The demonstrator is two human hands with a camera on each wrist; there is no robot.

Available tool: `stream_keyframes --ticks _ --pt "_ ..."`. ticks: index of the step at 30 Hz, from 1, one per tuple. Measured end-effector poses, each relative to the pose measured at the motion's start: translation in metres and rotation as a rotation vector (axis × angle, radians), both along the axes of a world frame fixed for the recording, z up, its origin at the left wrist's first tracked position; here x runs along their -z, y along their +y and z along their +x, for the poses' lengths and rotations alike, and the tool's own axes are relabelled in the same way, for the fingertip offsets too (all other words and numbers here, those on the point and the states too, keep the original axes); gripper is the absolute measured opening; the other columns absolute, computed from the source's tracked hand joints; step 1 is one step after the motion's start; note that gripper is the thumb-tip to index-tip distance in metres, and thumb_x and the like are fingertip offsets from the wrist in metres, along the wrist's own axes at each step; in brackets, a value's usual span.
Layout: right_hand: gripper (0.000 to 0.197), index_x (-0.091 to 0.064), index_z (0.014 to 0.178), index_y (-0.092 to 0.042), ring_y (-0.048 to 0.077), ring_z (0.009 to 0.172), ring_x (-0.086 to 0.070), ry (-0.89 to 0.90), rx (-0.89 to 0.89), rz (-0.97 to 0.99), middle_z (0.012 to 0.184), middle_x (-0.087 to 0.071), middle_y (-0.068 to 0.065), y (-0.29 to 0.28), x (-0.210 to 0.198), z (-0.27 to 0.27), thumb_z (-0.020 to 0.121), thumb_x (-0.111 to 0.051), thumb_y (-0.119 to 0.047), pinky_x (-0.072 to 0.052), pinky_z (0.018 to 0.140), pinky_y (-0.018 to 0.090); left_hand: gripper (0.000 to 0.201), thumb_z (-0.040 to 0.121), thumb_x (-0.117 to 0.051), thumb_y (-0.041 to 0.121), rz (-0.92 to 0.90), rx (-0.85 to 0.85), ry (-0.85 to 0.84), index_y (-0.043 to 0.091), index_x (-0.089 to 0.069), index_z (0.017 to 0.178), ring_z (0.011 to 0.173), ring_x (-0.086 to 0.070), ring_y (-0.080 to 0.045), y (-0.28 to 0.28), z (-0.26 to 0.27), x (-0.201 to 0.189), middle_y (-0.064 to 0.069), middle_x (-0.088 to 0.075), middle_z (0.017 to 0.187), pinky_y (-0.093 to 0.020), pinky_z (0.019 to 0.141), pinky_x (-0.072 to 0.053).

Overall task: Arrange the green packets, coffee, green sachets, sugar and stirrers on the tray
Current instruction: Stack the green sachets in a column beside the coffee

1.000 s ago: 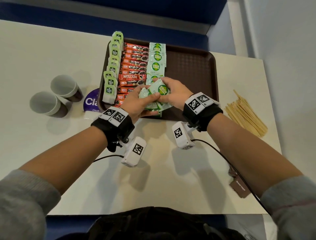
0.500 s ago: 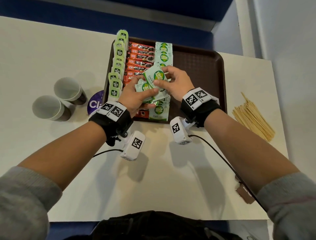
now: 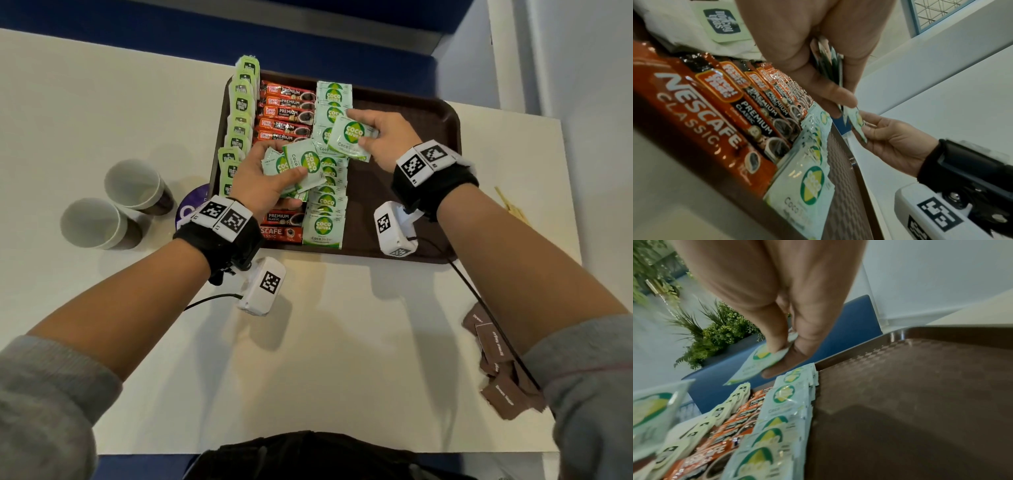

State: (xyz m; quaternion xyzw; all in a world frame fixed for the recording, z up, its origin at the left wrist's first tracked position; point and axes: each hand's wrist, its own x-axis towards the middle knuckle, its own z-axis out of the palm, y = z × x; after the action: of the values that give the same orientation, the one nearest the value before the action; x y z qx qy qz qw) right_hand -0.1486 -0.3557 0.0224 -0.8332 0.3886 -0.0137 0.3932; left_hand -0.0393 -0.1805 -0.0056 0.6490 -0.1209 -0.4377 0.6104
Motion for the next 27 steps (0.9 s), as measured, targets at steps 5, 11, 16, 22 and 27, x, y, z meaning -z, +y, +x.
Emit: stream_keyframes --ticks 5,11,16,22,27 --pt "0.061 -0.042 0.140 -0.016 0.015 0.104 -0.059 0.060 0.045 -0.052 0.128 -0.057 0.003 -0.014 0.010 0.002 0.085 -0.061 0.000 -0.044 0.092 0.019 0.033 0.083 -0.071 0.009 -0.004 -0.010 -0.036 0.025 -0.049 0.102 0.080 -0.070 -0.015 -0.003 0.008 0.002 -0.003 -0.065 0.108 -0.027 0.051 -0.058" --pt "0.031 -0.061 0.102 -0.018 0.014 0.079 -0.064 -0.086 0.262 0.086 0.077 -0.062 -0.005 -0.016 0.034 0.005 0.076 -0.075 -0.007 -0.057 0.080 0.033 0.034 0.083 -0.072 0.011 0.008 -0.027 -0.062 0.024 -0.049 0.104 0.080 -0.071 -0.015 -0.006 0.015 0.005 -0.006 -0.064 0.114 -0.024 0.051 -0.056" --pt "0.023 -0.058 0.077 -0.023 0.020 0.084 -0.067 -0.186 0.358 0.195 0.084 -0.067 0.003 -0.011 0.048 0.008 0.078 -0.074 -0.006 -0.058 0.071 0.026 0.032 0.083 -0.071 0.009 -0.010 -0.037 -0.053 0.026 -0.050 0.100 0.079 -0.071 -0.014 -0.006 0.018 0.007 -0.007 -0.065 0.114 -0.024 0.050 -0.055" --pt "0.014 -0.060 0.083 -0.014 0.017 0.079 -0.063 -0.204 0.371 0.219 0.083 -0.065 0.006 -0.011 0.056 0.013 0.082 -0.069 -0.004 -0.056 0.068 0.022 0.032 0.083 -0.071 0.010 0.000 -0.030 -0.058 0.028 -0.049 0.098 0.079 -0.071 -0.013 -0.006 0.019 0.009 -0.007 -0.066 0.113 -0.024 0.051 -0.056" --pt "0.015 -0.061 0.093 -0.011 0.016 0.076 -0.063 -0.152 0.340 0.183 0.073 -0.061 -0.002 -0.011 0.060 0.016 0.082 -0.069 -0.005 -0.057 0.073 0.027 0.033 0.083 -0.071 0.009 0.004 -0.029 -0.056 0.029 -0.050 0.097 0.081 -0.071 -0.015 -0.005 0.019 0.010 -0.008 -0.066 0.114 -0.025 0.051 -0.056"
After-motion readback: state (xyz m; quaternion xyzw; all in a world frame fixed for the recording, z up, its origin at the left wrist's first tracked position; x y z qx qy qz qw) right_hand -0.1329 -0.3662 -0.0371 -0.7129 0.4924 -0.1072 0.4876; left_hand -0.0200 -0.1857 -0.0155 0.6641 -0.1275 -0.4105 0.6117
